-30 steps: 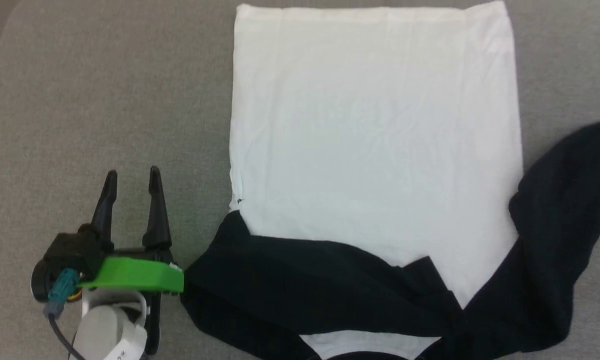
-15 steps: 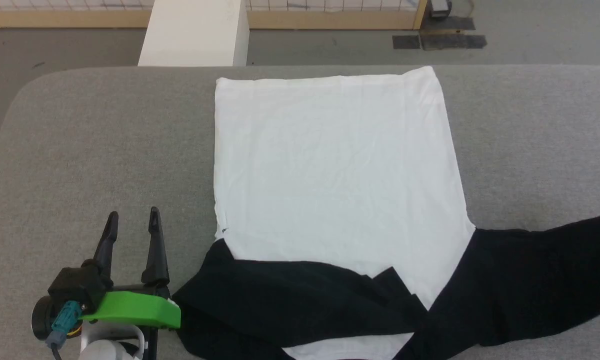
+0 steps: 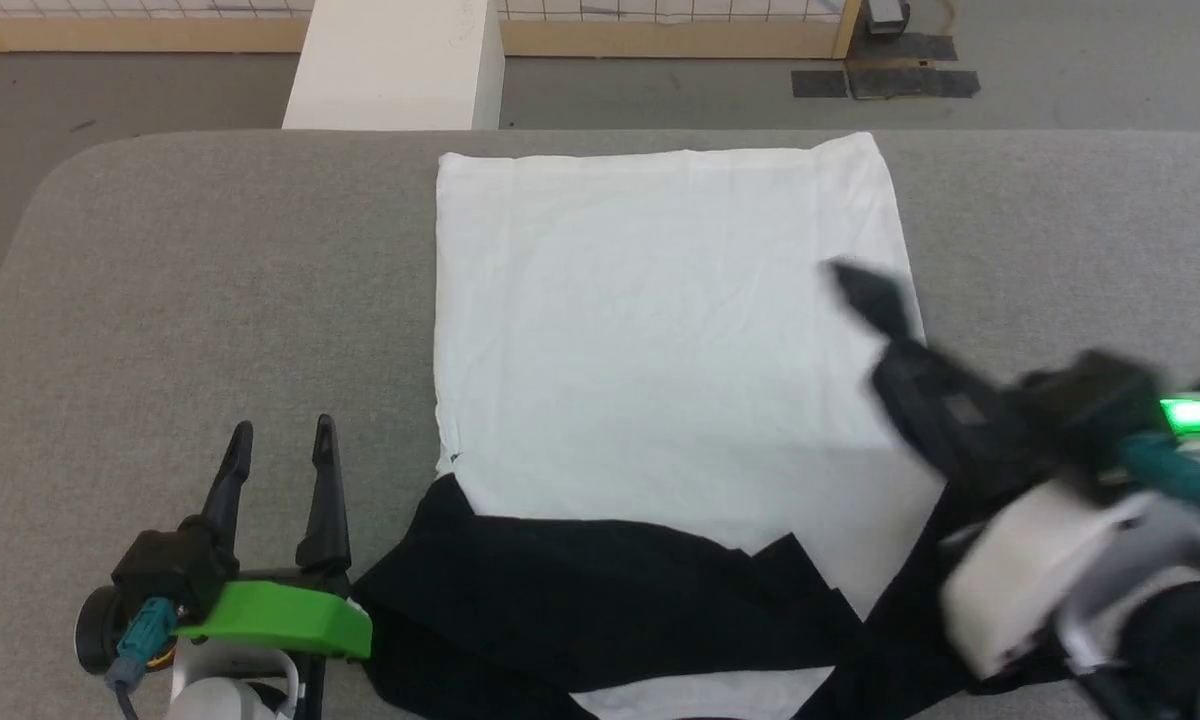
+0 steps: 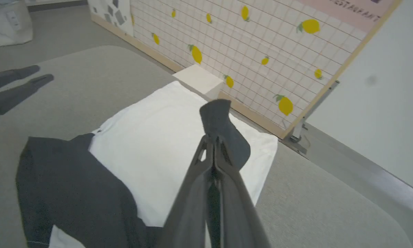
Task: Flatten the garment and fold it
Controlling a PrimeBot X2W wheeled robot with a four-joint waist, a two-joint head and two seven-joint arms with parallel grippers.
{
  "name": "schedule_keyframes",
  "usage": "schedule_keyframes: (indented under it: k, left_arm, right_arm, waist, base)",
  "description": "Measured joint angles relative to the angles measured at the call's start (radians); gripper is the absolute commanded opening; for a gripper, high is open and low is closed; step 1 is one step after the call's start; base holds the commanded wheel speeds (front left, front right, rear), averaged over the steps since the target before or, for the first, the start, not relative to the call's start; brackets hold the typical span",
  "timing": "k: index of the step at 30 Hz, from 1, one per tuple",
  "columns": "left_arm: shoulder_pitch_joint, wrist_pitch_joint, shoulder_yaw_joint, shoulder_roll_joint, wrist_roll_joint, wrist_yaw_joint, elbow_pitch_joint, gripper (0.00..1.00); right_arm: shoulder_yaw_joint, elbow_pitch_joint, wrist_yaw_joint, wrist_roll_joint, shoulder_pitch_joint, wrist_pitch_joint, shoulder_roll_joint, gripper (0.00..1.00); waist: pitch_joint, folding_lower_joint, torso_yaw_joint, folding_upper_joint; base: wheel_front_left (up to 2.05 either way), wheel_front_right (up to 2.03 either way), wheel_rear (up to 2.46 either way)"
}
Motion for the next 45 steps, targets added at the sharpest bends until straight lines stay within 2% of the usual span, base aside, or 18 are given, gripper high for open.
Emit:
schedule_keyframes:
  k: [4, 9, 14, 22, 23, 25, 29, 32, 35, 40, 45]
  left_arm:
    - [-0.003, 0.0, 0.0, 0.003, -0.002, 0.0, 0.005, 1.0]
    - [-0.004, 0.0, -0.005, 0.003, -0.008, 0.0, 0.012, 1.0]
    - [-0.009, -0.001, -0.014, 0.002, -0.009, 0.0, 0.022, 1.0]
    - [-0.018, -0.002, -0.016, 0.001, -0.012, 0.0, 0.032, 1.0]
    - [-0.025, -0.002, -0.017, 0.0, -0.012, 0.0, 0.035, 1.0]
    - [-0.025, -0.002, -0.017, 0.0, -0.012, 0.0, 0.038, 1.0]
    - [-0.025, -0.003, -0.015, -0.001, -0.012, 0.0, 0.042, 1.0]
    - [-0.024, -0.003, -0.012, 0.0, -0.014, 0.0, 0.043, 1.0]
    - [-0.024, -0.003, -0.012, 0.004, -0.015, 0.0, 0.041, 1.0]
    - [-0.026, 0.001, -0.021, 0.028, -0.015, -0.006, 0.028, 1.0]
    - [-0.101, 0.052, -0.046, 0.074, -0.014, -0.015, 0.002, 1.0]
  right_arm:
    - [0.226, 0.097, 0.0, 0.013, -0.076, -0.005, 0.011, 0.0]
    - [0.409, 0.304, 0.0, 0.038, -0.124, -0.063, 0.091, 0.0]
    - [0.52, 0.519, 0.0, 0.052, -0.164, -0.12, 0.151, 0.0]
    - [0.632, 0.796, 0.0, 0.084, -0.205, -0.187, 0.186, 0.0]
    - [0.652, 0.856, 0.0, 0.115, -0.213, -0.188, 0.185, 1.0]
    - [0.655, 0.868, 0.0, 0.142, -0.213, -0.19, 0.185, 1.0]
    - [0.621, 0.829, 0.0, 0.196, -0.213, -0.251, 0.184, 1.0]
    - [0.545, 0.74, 0.0, 0.228, -0.208, -0.324, 0.188, 1.0]
    - [0.413, 0.641, 0.0, 0.218, -0.185, -0.392, 0.187, 1.0]
    - [0.13, 0.495, 0.0, 0.128, -0.105, -0.481, 0.194, 1.0]
    - [-0.079, 0.431, 0.0, 0.071, -0.046, -0.551, 0.223, 1.0]
  waist:
    - [0.005, 0.0, 0.012, 0.0]
    - [0.013, 0.0, 0.03, 0.0]
    - [0.027, 0.0, 0.047, 0.0]
    - [0.053, 0.0, 0.065, 0.0]
    - [0.058, 0.0, 0.067, 0.0]
    - [0.057, 0.0, 0.065, 0.0]
    - [0.048, 0.0, 0.056, 0.0]
    - [0.039, 0.0, 0.044, 0.0]
    - [0.029, 0.0, 0.03, 0.0]
    - [0.02, 0.0, -0.002, 0.0]
    - [0.039, 0.0001, -0.036, 0.0]
  base:
    - [0.0, 0.0, 0.0]
    - [0.0, 0.0, 0.0]
    - [0.0, 0.0, 0.0]
    - [0.0, 0.0, 0.0]
    - [0.0, 0.0, 0.0]
    - [0.0, 0.0, 0.0]
    - [0.0, 0.0, 0.0]
    - [0.0, 0.0, 0.0]
    - [0.0, 0.0, 0.0]
    - [0.0, 0.0, 0.0]
    - [0.0, 0.0, 0.0]
